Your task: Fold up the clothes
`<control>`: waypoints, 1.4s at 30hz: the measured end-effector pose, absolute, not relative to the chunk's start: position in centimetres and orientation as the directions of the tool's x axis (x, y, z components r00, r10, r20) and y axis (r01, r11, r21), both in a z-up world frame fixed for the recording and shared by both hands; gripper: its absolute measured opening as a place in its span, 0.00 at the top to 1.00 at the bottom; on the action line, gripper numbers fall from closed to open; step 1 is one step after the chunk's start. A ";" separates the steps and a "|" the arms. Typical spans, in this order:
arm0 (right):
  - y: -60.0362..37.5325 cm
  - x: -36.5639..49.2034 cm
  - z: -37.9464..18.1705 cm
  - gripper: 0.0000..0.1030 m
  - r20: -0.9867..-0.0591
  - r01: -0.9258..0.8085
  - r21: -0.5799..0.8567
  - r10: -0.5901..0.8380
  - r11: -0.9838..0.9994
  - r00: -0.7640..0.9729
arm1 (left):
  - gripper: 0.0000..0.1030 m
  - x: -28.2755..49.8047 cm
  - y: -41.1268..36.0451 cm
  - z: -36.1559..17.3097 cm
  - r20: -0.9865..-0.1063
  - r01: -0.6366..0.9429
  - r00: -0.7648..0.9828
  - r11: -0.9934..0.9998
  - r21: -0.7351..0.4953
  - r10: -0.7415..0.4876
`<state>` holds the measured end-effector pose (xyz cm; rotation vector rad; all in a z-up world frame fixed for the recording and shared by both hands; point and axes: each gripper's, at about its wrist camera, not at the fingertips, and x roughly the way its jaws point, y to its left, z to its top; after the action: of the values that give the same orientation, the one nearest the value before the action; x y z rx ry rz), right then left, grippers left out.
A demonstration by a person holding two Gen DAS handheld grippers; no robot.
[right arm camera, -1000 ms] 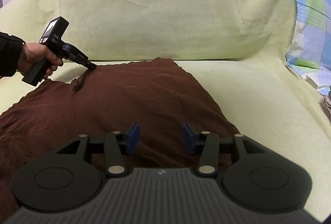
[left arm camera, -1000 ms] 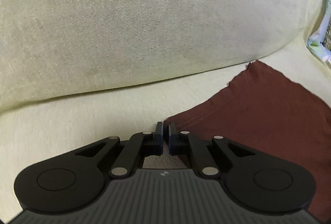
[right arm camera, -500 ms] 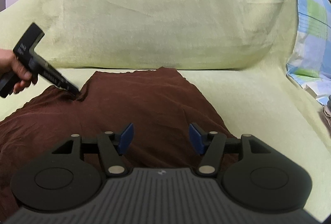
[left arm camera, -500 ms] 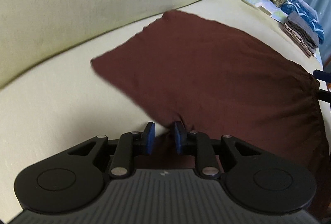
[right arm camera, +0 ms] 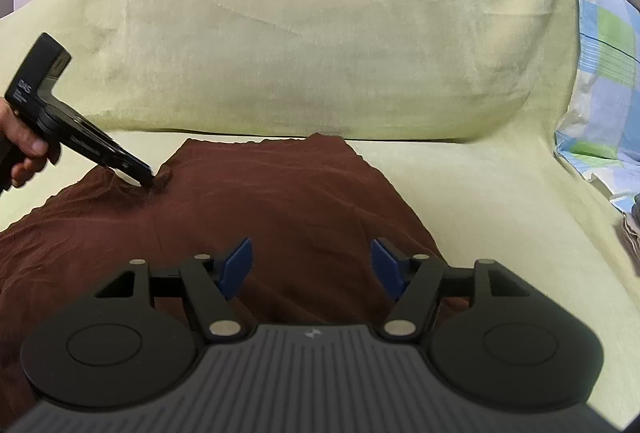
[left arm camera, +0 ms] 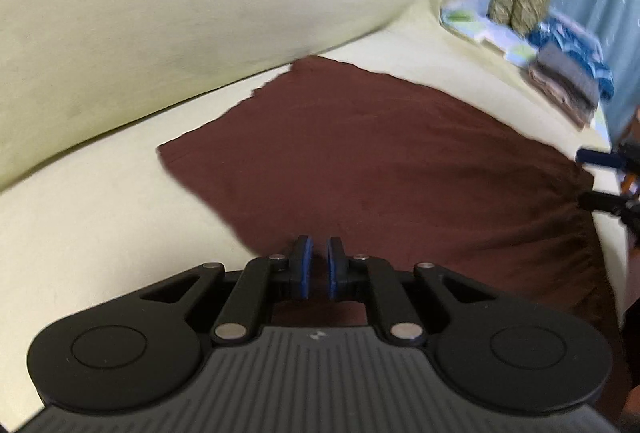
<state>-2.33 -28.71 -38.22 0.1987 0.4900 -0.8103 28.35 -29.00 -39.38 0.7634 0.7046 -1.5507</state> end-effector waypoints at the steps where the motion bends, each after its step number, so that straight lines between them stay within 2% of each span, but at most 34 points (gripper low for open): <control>1: -28.7 -2.3 -38.3 0.39 -0.494 0.734 -0.016 -0.643 0.679 0.585 | 0.86 28.5 -29.2 -39.8 -0.820 0.995 -0.034 -0.094 0.025 -0.571; 2: -28.7 -2.3 -38.3 0.39 -0.496 0.733 -0.017 -0.643 0.680 0.584 | 0.83 28.9 -29.3 -40.1 -0.821 0.996 -0.037 -0.092 0.020 -0.570; 4: -28.8 -2.4 -38.2 0.39 -0.491 0.736 -0.011 -0.645 0.677 0.586 | 0.60 30.0 -29.2 -40.1 -0.817 0.999 -0.039 -0.052 -0.011 -0.576; 5: -28.9 -2.4 -38.2 0.39 -0.489 0.739 -0.002 -0.646 0.673 0.586 | 0.60 30.0 -29.1 -40.0 -0.815 0.999 -0.022 -0.045 0.005 -0.579; 7: -28.9 -2.4 -38.1 0.39 -0.485 0.738 0.000 -0.645 0.674 0.590 | 0.65 30.2 -28.8 -39.9 -0.809 0.998 0.026 -0.024 0.049 -0.587; 8: -28.8 -2.4 -38.0 0.39 -0.482 0.737 0.000 -0.646 0.676 0.593 | 0.81 30.7 -28.5 -39.8 -0.803 0.995 0.085 0.014 0.095 -0.590; 9: -28.7 -2.4 -38.0 0.38 -0.479 0.734 -0.005 -0.646 0.679 0.594 | 0.91 31.7 -28.1 -39.7 -0.796 0.990 0.138 0.065 0.124 -0.590; 15: -28.7 -2.4 -38.0 0.35 -0.481 0.733 -0.004 -0.644 0.681 0.596 | 0.91 38.2 -23.6 -37.9 -0.775 0.964 0.201 0.261 0.049 -0.599; 17: -28.6 -2.1 -38.0 0.35 -0.484 0.724 -0.008 -0.637 0.689 0.601 | 0.87 39.4 -21.8 -37.7 -0.777 0.960 0.197 0.277 0.030 -0.598; 20: -28.1 -1.5 -38.0 0.35 -0.487 0.699 -0.010 -0.614 0.715 0.622 | 0.76 40.4 -20.0 -37.9 -0.780 0.970 0.161 0.241 0.013 -0.605; 26: -27.1 0.4 -38.3 0.34 -0.508 0.648 -0.045 -0.576 0.760 0.640 | 0.71 40.6 -21.6 -38.7 -0.767 0.991 0.073 0.130 -0.015 -0.638; 29: -27.1 1.0 -38.3 0.34 -0.515 0.645 -0.047 -0.572 0.762 0.639 | 0.72 40.1 -23.8 -39.6 -0.795 0.997 0.049 0.082 -0.001 -0.605; 30: -27.1 1.1 -38.4 0.34 -0.515 0.645 -0.048 -0.572 0.763 0.638 | 0.75 40.0 -24.5 -40.0 -0.804 0.997 0.050 0.072 0.009 -0.593; 38: -27.0 2.0 -38.6 0.33 -0.528 0.635 -0.049 -0.560 0.771 0.638 | 0.77 41.4 -26.2 -39.8 -0.773 0.983 0.138 0.180 0.032 -0.619; 40: -27.0 1.9 -38.6 0.32 -0.526 0.638 -0.047 -0.562 0.769 0.638 | 0.78 41.3 -25.0 -38.9 -0.753 0.982 0.134 0.187 0.015 -0.644; 42: -27.1 1.9 -38.6 0.31 -0.523 0.640 -0.046 -0.564 0.767 0.639 | 0.78 40.2 -23.9 -38.2 -0.746 0.992 0.037 0.114 -0.052 -0.665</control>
<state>1.86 -27.11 -38.58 0.1483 0.5444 -0.6894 40.24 -23.90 -38.17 0.5729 0.7227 -1.3845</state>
